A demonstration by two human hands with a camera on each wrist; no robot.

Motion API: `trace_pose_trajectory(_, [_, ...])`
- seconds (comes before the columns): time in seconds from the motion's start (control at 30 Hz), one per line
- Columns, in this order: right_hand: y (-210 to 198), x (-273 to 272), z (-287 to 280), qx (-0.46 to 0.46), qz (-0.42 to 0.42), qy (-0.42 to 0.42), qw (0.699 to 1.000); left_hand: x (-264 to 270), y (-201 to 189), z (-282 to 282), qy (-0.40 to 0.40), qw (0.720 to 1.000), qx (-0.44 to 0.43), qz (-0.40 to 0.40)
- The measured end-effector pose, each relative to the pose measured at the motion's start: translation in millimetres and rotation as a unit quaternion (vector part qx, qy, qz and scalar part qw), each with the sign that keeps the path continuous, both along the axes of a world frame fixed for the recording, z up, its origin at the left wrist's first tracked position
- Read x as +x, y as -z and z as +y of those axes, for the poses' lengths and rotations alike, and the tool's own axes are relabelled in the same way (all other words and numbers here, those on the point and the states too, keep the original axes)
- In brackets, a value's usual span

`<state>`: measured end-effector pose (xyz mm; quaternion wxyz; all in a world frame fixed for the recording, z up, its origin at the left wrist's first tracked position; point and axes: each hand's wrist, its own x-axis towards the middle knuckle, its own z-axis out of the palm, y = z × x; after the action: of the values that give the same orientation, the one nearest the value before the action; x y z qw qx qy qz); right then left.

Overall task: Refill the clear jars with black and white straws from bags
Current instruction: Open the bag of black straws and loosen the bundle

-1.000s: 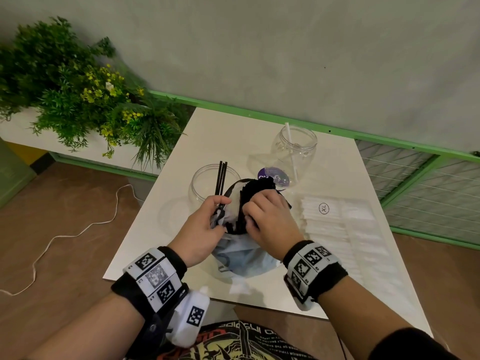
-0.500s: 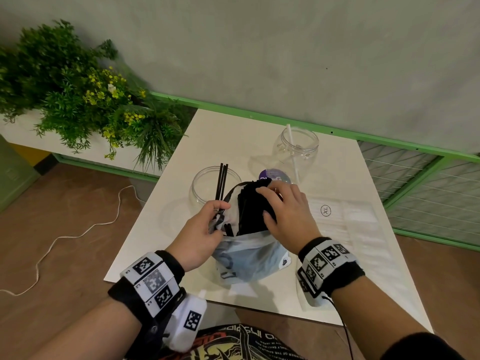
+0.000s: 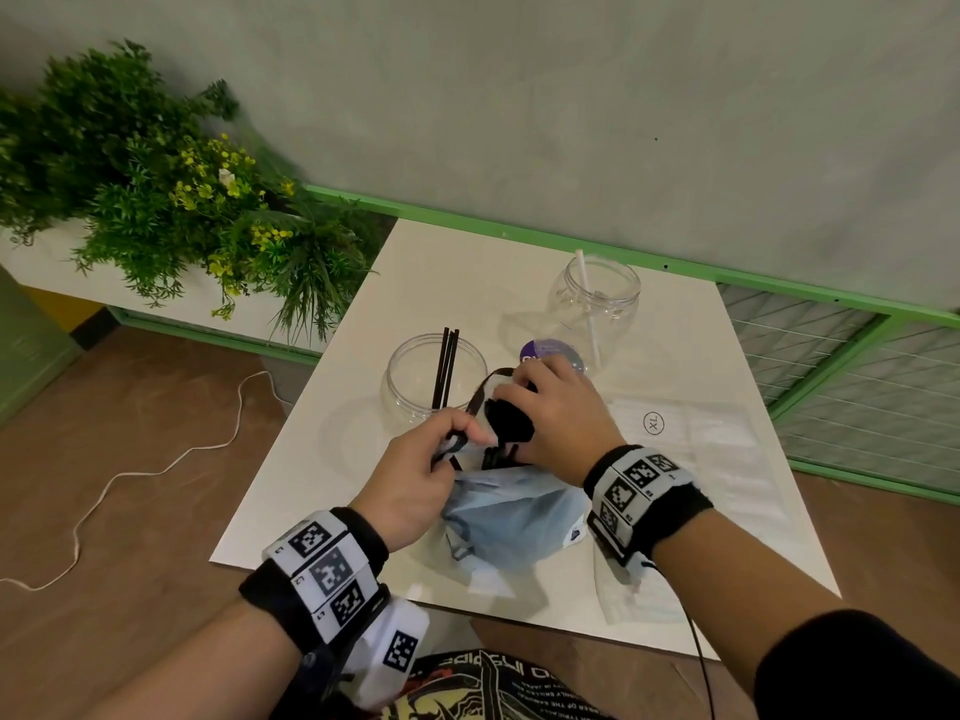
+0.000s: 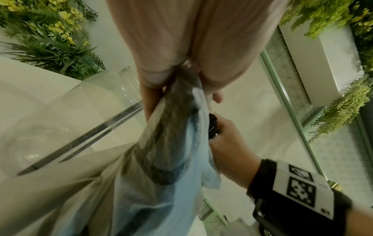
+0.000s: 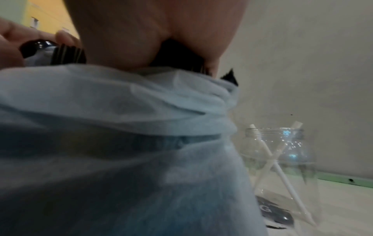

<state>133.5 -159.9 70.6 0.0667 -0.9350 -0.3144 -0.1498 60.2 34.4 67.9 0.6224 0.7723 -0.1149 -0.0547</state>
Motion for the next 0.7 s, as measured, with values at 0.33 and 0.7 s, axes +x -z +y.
trace_pose_trajectory(0.33, [-1,-1,-12,0.023,-0.030,0.083,0.996,11,7,5,-0.032,0.997,0.013,0.072])
trace_pose_trajectory(0.7, [21,-66,-26,0.293,-0.010,0.050,0.955,17,9,11,-0.042,0.993,0.065,0.093])
